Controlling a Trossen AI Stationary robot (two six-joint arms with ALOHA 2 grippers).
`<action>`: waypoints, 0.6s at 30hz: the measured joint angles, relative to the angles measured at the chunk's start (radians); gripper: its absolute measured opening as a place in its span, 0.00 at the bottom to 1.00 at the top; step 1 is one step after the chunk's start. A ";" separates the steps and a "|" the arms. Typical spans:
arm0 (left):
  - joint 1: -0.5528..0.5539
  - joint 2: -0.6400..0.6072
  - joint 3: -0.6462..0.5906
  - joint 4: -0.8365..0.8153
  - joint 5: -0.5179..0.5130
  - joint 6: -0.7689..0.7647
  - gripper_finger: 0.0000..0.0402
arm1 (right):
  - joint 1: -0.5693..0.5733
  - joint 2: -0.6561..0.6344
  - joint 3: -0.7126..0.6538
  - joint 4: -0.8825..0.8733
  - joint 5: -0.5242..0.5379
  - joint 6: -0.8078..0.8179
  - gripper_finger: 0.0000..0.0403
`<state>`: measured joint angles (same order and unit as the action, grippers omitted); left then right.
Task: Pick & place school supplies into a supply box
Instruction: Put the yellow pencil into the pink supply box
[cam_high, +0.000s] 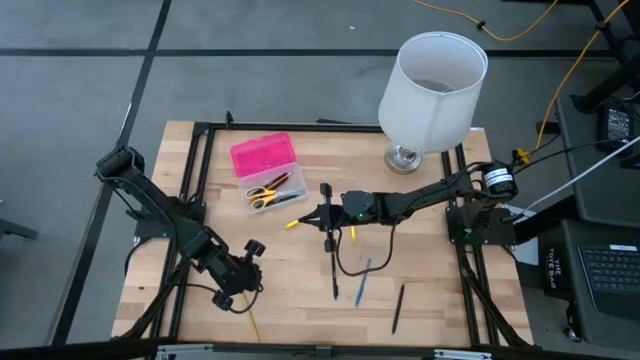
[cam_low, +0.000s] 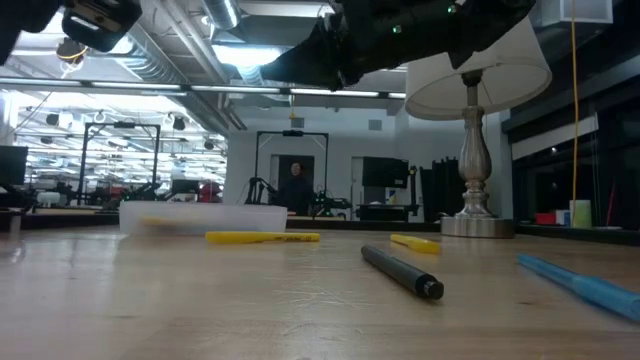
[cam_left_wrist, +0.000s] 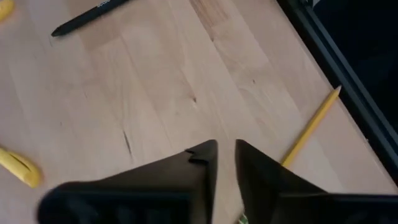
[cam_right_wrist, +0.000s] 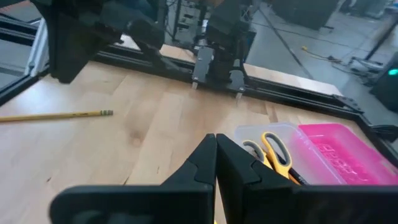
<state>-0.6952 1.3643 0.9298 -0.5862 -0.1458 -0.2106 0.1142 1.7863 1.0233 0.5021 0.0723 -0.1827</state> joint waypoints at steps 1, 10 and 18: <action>0.000 0.000 0.000 0.000 0.000 0.007 0.17 | 0.008 0.000 0.000 0.004 0.016 0.005 0.03; -0.048 0.050 0.002 0.012 -0.031 0.124 0.42 | 0.042 0.000 0.000 0.004 0.067 0.052 0.03; -0.075 0.280 0.179 -0.198 0.009 0.101 0.46 | 0.047 0.000 0.000 0.004 0.069 0.095 0.03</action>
<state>-0.7700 1.6442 1.1088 -0.7843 -0.1365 -0.1094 0.1608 1.7863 1.0233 0.5056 0.1410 -0.0882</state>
